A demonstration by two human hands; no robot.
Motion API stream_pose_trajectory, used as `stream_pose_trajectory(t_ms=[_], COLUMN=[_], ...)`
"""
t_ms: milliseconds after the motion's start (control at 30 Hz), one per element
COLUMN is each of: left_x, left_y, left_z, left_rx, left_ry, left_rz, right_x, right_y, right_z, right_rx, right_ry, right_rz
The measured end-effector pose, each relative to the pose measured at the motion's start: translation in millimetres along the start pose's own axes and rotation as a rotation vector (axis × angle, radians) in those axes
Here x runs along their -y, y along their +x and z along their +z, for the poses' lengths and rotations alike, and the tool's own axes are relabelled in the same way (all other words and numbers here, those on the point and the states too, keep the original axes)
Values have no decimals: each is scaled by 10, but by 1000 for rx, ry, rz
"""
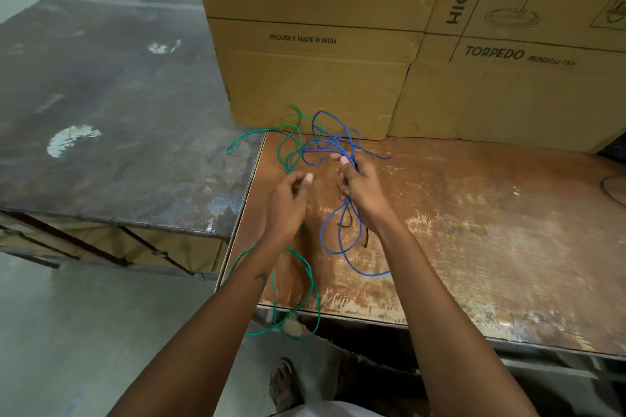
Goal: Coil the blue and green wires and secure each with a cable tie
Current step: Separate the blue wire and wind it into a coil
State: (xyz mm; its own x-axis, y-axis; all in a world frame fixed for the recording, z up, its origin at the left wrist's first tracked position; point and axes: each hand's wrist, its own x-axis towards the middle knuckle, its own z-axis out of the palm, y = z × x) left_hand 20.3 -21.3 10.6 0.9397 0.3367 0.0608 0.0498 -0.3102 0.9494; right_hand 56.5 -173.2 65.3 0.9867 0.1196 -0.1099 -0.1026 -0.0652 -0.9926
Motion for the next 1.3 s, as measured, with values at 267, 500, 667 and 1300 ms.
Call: stream_pose_trajectory(t_ms=[267,500,667,1300], left_x=[-1127,-1692,-1797,-2563], left_y=[417,661,515,-299], left_z=[145,374,653,1352], left_rx=[477,579,768,1029], left_ry=[-911,-1151,-917,-382], left_rz=[-716,-835,-791,-224], right_x=[371,329,239,246], right_y=[-422,-956,-1270,-1650], right_z=[-289,-506,-611,-1580], right_rx=[-22,-108,-190,-22], right_ry=[-338,-503,-772,-320], right_rz=[-242,-271,-260,-72])
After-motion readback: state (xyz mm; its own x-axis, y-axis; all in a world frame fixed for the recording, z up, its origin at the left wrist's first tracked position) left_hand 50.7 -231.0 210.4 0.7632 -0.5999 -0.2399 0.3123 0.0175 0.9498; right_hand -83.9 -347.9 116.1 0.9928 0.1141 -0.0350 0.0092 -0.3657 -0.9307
